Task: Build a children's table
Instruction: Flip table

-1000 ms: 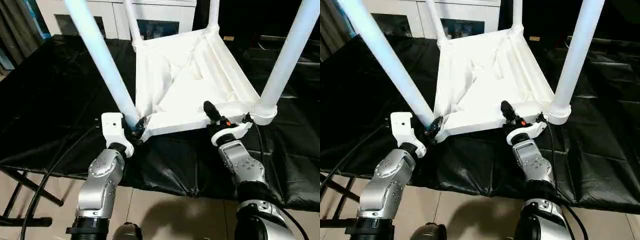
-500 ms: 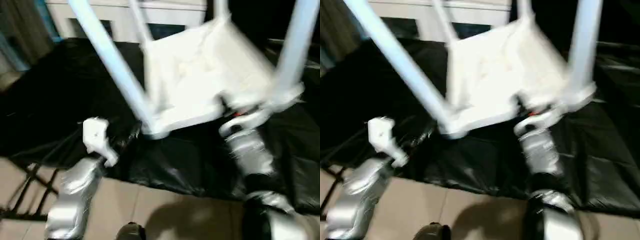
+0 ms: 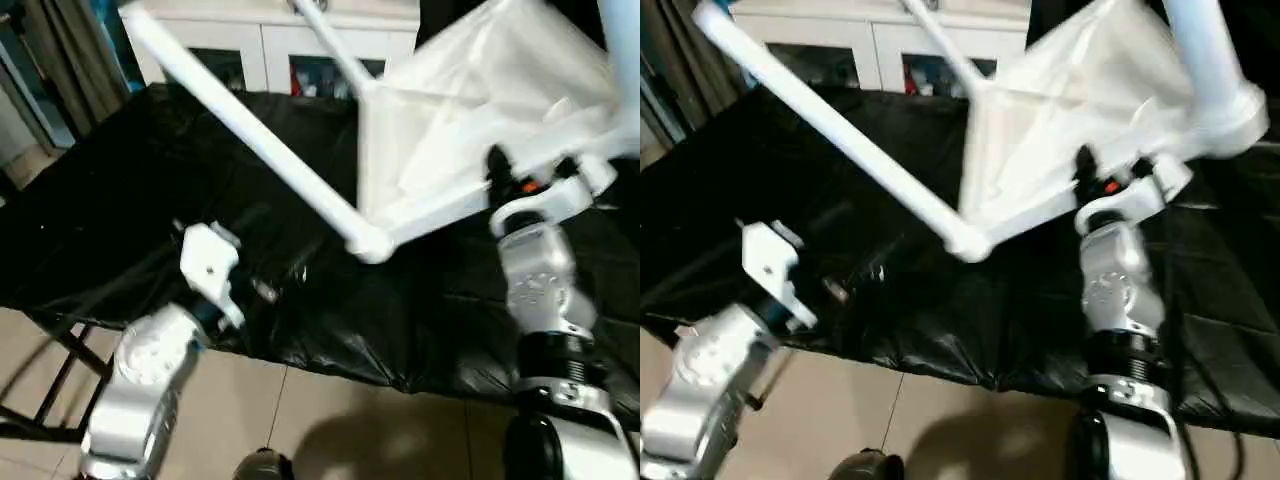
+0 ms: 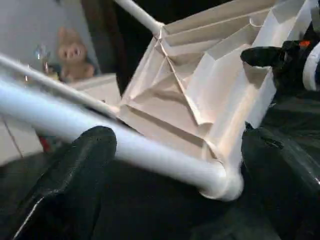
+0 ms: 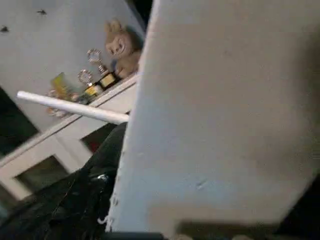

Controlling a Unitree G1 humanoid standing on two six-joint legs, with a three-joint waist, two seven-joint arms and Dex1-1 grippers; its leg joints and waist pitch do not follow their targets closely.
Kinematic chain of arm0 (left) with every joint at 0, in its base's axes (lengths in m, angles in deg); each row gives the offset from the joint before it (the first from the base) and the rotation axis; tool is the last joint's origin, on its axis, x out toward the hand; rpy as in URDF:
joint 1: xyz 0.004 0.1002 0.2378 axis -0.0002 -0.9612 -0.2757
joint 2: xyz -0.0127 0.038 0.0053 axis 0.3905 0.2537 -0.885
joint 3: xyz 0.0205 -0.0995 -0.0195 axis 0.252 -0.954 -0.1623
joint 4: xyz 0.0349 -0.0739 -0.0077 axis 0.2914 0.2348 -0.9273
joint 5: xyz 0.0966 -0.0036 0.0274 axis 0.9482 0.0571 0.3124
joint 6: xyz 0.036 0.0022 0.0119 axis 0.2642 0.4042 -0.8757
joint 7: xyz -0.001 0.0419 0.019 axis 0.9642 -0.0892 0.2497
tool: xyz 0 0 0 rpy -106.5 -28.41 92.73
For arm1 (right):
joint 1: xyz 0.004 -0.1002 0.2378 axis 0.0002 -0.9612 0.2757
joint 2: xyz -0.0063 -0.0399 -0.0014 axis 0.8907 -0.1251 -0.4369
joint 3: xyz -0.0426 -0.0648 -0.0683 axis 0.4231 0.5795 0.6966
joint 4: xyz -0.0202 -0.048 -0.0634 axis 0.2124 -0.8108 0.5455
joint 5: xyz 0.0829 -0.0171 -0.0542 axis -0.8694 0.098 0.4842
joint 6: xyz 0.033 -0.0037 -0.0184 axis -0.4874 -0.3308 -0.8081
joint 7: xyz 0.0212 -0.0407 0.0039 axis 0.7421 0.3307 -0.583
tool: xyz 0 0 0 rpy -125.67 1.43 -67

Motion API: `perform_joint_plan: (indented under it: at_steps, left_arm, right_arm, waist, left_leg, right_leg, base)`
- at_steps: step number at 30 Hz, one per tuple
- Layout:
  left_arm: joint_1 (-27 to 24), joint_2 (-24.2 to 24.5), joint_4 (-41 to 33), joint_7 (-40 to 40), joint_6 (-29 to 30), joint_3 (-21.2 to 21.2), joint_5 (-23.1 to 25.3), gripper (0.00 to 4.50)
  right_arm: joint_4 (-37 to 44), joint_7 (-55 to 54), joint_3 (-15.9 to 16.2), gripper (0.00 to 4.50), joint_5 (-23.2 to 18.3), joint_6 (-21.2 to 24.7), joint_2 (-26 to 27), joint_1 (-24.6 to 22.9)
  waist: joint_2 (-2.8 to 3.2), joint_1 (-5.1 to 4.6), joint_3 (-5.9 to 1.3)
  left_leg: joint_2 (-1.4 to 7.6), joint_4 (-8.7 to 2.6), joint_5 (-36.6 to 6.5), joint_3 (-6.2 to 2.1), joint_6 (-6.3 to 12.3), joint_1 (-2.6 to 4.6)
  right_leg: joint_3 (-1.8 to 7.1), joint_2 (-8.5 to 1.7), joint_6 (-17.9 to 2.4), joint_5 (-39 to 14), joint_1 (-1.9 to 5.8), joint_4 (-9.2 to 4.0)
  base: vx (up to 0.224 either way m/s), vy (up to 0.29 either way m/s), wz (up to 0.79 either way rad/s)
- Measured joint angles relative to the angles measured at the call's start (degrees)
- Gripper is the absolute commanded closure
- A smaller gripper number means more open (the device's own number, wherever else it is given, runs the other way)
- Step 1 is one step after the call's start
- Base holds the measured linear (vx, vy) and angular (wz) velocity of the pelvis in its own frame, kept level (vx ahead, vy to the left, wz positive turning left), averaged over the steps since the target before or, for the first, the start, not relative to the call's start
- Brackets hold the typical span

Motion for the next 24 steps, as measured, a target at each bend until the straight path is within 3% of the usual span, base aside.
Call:
perform_joint_plan:
  at_steps: [3, 7, 12, 19, 24]
  left_arm:
    - [3.7, 3.3, -0.2, 2.2, 2.8, 0.6, 0.5, 0.0]
    - [7.7, 8.9, -2.3, 8.5, 6.8, 2.5, 0.0, 0.0]
    - [11.3, 12.0, -1.9, 14.0, 10.5, 4.9, -0.6, 0.0]
    - [19.0, 13.4, -1.7, 15.4, 12.3, 7.3, 1.5, 0.0]
    - [20.9, 13.4, -1.7, 14.9, 13.1, 7.3, 2.0, 0.0]
  right_arm:
    - [2.6, -1.3, 2.5, 2.47, 3.6, -0.4, -1.6, -0.8]
    - [6.6, -2.7, 7.6, 2.47, 12.1, 0.7, -6.9, -2.1]
    - [8.5, -3.1, 12.3, 2.53, 19.7, 3.5, -10.3, -2.6]
    - [13.2, -4.9, 14.4, 2.55, 21.4, 8.5, -10.8, -3.3]
    - [14.3, -4.3, 14.5, 2.55, 21.5, 8.7, -10.5, -3.8]
  waist:
    - [-0.53, -0.7, -0.3]
    - [-1.26, -1.0, -0.67]
    - [-2.17, -1.86, -0.72]
    - [-2.27, -2.44, -0.77]
    - [-2.24, -2.59, -0.79]
  left_leg:
    - [-0.06, -0.02, 0.0, 0.06, 0.0, 0.09]
    - [-0.14, -0.04, 0.0, 0.06, 0.0, 0.59]
    - [-0.19, -0.03, 0.0, 0.04, 0.0, 0.57]
    - [-0.44, -0.05, 0.0, 0.04, 0.0, 0.51]
    - [-0.42, -0.07, 0.0, 0.0, 0.0, 0.53]
  right_leg:
    - [0.12, -0.03, 0.1, 0.0, -0.02, 0.01]
    - [0.31, 0.0, 0.1, 0.0, -0.01, -0.07]
    - [0.54, 0.13, 0.2, 0.1, -0.09, -0.09]
    - [0.98, 0.16, 0.2, 0.2, 0.01, -0.03]
    - [1.01, 0.24, 0.2, 0.2, -0.07, -0.01]
  base:
    - [0.0, 0.0, 0.0]
    - [0.0, 0.0, 0.0]
    - [0.0, 0.0, 0.0]
    - [0.0, 0.0, 0.0]
    - [0.0, 0.0, 0.0]
